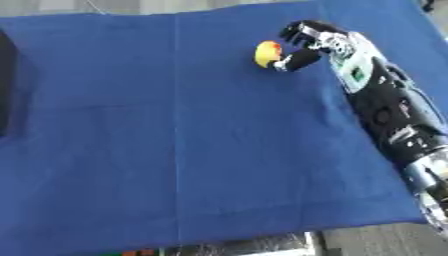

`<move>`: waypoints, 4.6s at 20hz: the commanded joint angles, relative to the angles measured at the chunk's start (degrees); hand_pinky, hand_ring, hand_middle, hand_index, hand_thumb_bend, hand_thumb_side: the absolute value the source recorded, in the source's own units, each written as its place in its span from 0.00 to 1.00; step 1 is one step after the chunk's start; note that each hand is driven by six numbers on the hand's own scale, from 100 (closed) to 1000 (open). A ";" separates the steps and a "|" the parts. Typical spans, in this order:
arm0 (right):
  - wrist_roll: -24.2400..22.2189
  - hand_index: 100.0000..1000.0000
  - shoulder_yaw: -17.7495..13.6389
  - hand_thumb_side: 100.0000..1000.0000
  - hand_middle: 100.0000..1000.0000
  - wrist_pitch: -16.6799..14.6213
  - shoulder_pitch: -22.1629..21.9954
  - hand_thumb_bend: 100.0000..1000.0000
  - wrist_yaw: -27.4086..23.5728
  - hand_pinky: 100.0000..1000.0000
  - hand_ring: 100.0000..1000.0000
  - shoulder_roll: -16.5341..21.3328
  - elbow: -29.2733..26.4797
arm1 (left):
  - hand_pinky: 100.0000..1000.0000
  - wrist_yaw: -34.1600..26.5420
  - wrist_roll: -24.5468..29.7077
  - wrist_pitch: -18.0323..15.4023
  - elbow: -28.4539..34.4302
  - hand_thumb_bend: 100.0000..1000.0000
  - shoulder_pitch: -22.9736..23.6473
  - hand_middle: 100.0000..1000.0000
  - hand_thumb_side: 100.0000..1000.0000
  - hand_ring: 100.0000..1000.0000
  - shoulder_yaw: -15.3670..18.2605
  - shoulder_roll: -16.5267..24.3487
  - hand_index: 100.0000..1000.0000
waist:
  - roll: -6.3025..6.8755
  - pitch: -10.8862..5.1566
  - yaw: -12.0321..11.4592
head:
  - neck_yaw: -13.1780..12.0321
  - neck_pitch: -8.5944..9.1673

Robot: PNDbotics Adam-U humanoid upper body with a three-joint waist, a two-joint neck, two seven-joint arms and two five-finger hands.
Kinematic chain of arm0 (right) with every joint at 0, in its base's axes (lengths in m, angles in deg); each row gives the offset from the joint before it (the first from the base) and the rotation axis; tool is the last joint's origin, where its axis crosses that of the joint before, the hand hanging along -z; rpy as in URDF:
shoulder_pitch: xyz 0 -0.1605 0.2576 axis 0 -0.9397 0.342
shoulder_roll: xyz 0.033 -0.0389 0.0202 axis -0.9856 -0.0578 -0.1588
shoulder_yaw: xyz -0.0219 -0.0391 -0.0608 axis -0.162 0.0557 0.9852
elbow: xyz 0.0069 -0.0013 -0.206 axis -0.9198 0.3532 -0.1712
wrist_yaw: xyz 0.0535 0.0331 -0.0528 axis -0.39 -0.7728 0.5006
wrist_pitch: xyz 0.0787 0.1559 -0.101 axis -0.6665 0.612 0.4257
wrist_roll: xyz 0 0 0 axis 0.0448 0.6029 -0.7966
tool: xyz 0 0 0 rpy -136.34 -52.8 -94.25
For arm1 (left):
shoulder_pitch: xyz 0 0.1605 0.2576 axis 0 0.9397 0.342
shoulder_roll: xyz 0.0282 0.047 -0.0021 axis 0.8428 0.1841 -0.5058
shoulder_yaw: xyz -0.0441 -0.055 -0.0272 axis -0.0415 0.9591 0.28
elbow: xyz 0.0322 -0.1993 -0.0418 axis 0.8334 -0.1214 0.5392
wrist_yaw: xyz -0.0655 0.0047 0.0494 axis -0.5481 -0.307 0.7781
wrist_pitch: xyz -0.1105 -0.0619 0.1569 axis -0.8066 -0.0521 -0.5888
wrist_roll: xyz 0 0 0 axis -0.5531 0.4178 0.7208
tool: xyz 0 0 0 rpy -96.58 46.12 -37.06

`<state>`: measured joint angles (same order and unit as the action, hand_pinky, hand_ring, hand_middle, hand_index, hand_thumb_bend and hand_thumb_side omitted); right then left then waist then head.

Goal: Pick up the objects with one hand, pass them to the other hand, and then place them into the box on the other side of the table.

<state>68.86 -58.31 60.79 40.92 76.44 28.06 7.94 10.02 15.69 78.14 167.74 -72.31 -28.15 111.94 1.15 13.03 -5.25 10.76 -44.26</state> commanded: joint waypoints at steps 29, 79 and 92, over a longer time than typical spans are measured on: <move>3.74 0.60 -0.33 0.00 0.49 0.82 2.24 0.11 0.59 0.77 0.71 0.40 0.07 | 0.70 -0.21 -0.01 -0.35 1.20 0.45 -0.47 0.74 0.54 0.77 0.50 0.59 0.66 | 0.15 -0.12 -0.44 | 0.30 0.14; 13.65 0.39 4.30 0.00 0.37 7.68 -9.66 0.00 -19.93 0.68 0.61 -12.54 -29.69 | 0.69 -6.26 7.35 -7.31 33.68 0.44 -1.25 0.73 0.48 0.76 -4.50 1.49 0.66 | 0.49 -2.86 0.41 | -1.78 0.14; 14.14 0.39 6.49 0.00 0.37 6.97 -11.03 0.00 -20.60 0.68 0.61 -16.71 -29.77 | 0.69 -2.81 18.29 -9.80 33.76 0.46 -6.82 0.73 0.50 0.76 -11.88 -4.41 0.67 | 0.73 -3.33 0.13 | -2.45 0.14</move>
<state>83.01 -51.81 68.05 29.03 55.75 11.28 -20.36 6.36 32.86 68.47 200.57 -77.94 -39.66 107.47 1.78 11.36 -5.03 8.57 -44.27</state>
